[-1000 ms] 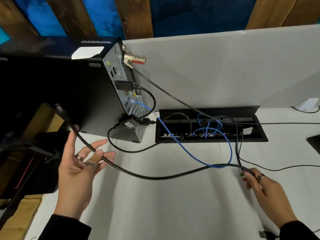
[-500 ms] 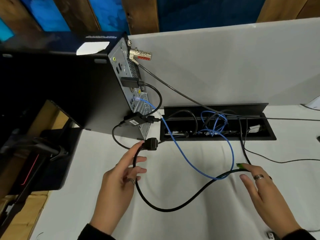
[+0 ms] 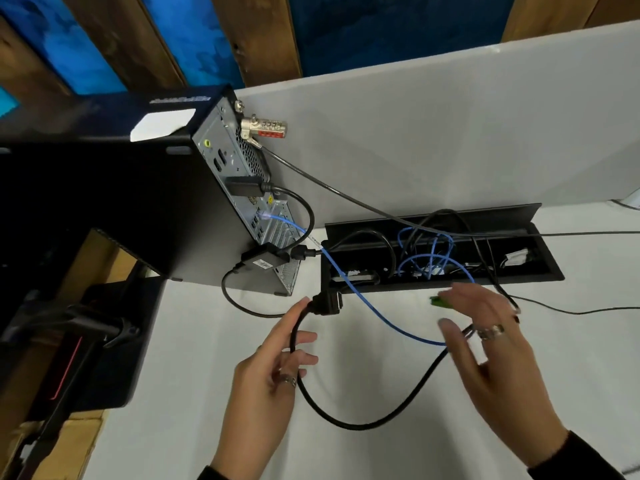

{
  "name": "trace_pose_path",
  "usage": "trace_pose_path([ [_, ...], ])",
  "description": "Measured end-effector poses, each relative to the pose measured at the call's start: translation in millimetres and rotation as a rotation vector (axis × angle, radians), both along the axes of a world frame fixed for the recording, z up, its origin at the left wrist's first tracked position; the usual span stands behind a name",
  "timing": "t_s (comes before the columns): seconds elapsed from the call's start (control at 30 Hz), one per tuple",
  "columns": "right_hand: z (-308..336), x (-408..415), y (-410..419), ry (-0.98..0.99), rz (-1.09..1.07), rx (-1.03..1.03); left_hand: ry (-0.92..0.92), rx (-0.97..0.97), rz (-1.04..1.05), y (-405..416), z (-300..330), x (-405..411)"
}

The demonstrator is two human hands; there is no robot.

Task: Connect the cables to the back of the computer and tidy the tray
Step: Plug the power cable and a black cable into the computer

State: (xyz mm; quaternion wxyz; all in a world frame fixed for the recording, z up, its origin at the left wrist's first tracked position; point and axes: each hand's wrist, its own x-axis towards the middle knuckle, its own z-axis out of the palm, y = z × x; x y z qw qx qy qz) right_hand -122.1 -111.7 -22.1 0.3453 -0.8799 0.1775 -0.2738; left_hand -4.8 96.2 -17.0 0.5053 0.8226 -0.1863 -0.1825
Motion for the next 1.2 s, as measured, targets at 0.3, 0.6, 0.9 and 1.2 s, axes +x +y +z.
trace_pose_path([
  [0.3, 28, 71, 37, 0.008, 0.385, 0.239, -0.004, 0.062, 0.016, -14, 7, -7],
  [0.6, 36, 101, 25, -0.040, 0.496, 0.620, 0.332, -0.315, 0.215, -29, 3, 1],
  [0.9, 62, 109, 13, -0.153, 0.496, 1.265, 0.658, -0.608, 0.232, -43, 6, -16],
  [1.2, 59, 100, 2, -0.065, 0.518, 1.358, 0.744, -0.648, 0.243, -51, 4, -21],
])
